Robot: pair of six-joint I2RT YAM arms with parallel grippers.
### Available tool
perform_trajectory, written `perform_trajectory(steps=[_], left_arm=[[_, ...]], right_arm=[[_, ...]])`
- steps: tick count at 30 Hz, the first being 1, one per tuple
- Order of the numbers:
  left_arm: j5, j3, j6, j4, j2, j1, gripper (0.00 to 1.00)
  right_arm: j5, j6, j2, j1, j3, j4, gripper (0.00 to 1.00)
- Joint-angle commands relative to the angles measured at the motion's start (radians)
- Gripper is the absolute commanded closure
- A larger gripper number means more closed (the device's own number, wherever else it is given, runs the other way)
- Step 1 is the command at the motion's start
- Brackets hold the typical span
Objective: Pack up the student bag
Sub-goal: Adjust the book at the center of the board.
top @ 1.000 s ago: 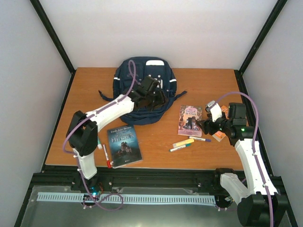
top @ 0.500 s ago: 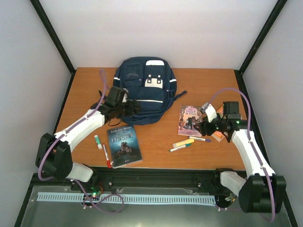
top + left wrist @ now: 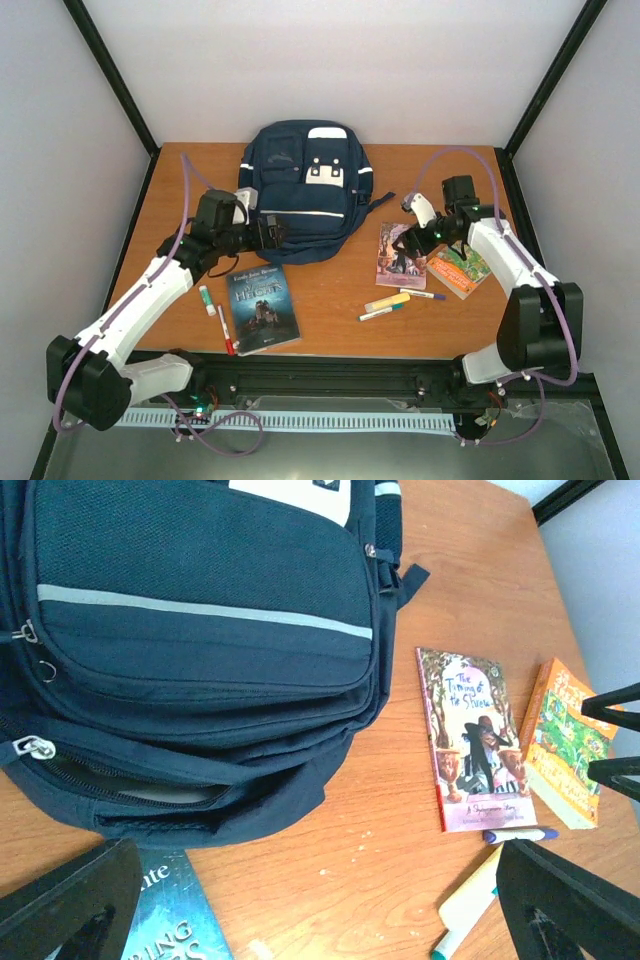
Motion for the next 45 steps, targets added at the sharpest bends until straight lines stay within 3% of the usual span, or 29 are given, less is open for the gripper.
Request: perform_trajectory(steps=[1,7,11,15,18,21,25,28,30,33,39,45], left_arm=[[-0.006,-0.027,0.033,-0.023,-0.046,-0.003,0.0],[-0.041,-0.142,-0.034,0.113,-0.178,-0.009,0.0],[-0.17,-0.175,-0.132,0.159,-0.197,-0.02,0.0],[-0.368,-0.073,-0.069,0.028,-0.066,-0.028,0.0],[-0.357,-0.045,-0.024,0.058,0.004,-0.029,0.0],[-0.411,-0.055,-0.115,0.13,0.049,-0.026,0.0],[-0.271,-0.074,-0.112,0.318,0.133,-0.021,0.0],[-0.112,-0.068,-0.102,0.445,0.225,-0.038,0.07],[-0.02,0.002,-0.079,0.428,0.309,-0.062,0.19],[0.023,0.085,-0.057,0.39,0.399,-0.134,0.26],[0.132,0.11,-0.138,0.465,0.492,-0.222,0.28],[0.201,0.163,-0.208,0.495,0.602,-0.254,0.29]], right_arm=[[0.034,0.026,0.046,0.004,0.039,-0.057,0.02],[0.141,0.074,0.033,0.049,0.089,-0.089,0.0],[0.166,0.037,-0.049,0.08,0.081,-0.053,0.0],[0.068,0.048,-0.15,0.08,0.064,-0.027,0.0],[0.07,0.033,-0.197,0.08,0.045,0.0,0.0],[0.225,0.054,-0.21,0.086,0.034,0.04,0.0],[0.47,0.02,-0.17,0.104,0.056,0.029,0.0],[0.54,-0.019,-0.176,0.09,-0.005,0.104,0.0],[0.442,-0.025,-0.154,0.05,-0.012,0.07,0.0],[0.356,-0.026,-0.103,0.014,-0.04,0.056,0.11],[0.311,-0.018,0.017,0.009,-0.086,0.061,0.42],[0.328,0.01,0.058,0.009,-0.095,0.078,0.56]])
